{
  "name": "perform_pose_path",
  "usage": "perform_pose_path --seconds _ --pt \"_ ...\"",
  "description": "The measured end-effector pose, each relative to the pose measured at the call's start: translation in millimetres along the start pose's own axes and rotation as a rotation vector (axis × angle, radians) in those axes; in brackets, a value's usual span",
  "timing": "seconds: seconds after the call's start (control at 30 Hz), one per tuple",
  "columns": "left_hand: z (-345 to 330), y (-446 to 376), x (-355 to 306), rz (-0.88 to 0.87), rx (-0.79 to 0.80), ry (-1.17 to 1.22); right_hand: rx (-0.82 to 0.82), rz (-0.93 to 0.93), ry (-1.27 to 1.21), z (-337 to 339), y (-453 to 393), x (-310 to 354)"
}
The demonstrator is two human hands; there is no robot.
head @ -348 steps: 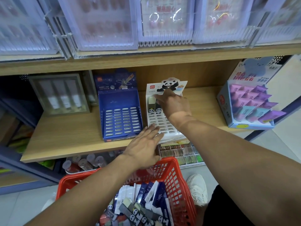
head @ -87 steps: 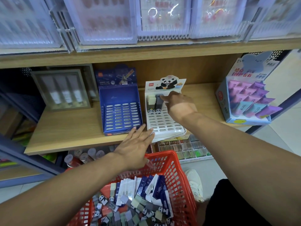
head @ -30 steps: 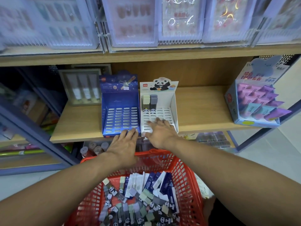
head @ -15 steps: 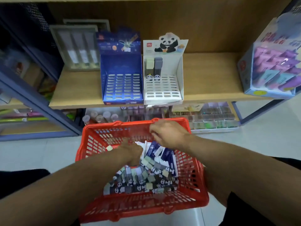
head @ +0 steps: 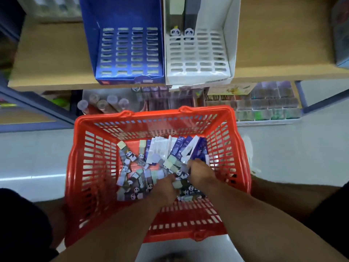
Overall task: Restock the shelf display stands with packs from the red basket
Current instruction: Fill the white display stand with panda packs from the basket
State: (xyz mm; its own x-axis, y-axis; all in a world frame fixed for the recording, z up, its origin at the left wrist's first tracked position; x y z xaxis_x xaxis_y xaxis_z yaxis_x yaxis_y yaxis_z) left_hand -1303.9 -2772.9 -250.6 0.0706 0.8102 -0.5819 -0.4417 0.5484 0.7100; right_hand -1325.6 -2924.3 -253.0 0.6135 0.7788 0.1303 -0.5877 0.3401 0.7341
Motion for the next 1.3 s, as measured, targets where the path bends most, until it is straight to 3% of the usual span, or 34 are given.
perform_pose_path --seconds 0.1,0.27,0.43,0.6,0.7,0.9,1.03,1.13,1.3 --pt "-2 -11 6 0.102 -0.110 0.075 -0.067 -0.029 -0.022 -4 -2 -4" --pt "-5 -13 15 0.356 -0.210 0.441 -0.093 -0.104 0.024 1 -12 -5" --pt "25 -1 18 0.399 -0.348 0.590 -0.112 -0.088 0.031 20 -13 4" --pt "78 22 -3 0.294 -0.469 0.800 -0.190 0.081 -0.036 63 11 25" --pt "105 30 -27 0.137 -0.422 0.894 -0.137 0.207 -0.051 102 31 43" --pt "158 67 -88 -0.033 -0.312 0.739 0.009 0.337 0.125 192 89 72" --pt "193 100 -134 -0.154 -0.244 0.661 -0.015 0.350 0.016 260 135 79" --pt "223 127 -169 -0.239 -0.217 0.620 -0.119 0.385 -0.107 309 158 77" --pt "259 149 -207 -0.353 -0.188 0.616 -0.445 0.417 -0.368 362 166 52"
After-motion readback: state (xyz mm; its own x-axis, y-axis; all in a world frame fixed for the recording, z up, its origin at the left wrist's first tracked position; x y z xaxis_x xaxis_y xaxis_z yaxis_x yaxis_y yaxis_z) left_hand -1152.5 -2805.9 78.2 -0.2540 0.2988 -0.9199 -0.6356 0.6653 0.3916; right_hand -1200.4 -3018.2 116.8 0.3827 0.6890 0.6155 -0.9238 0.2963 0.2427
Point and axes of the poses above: each hand's wrist, its own y-axis away from the middle knuckle, its own z-axis out of the back of the hand, x = y × z, the point moved 5 cm from there along -y, towards the middle knuckle, and after that the axes turned 8 degrees about -z, right-handed, at the moved point
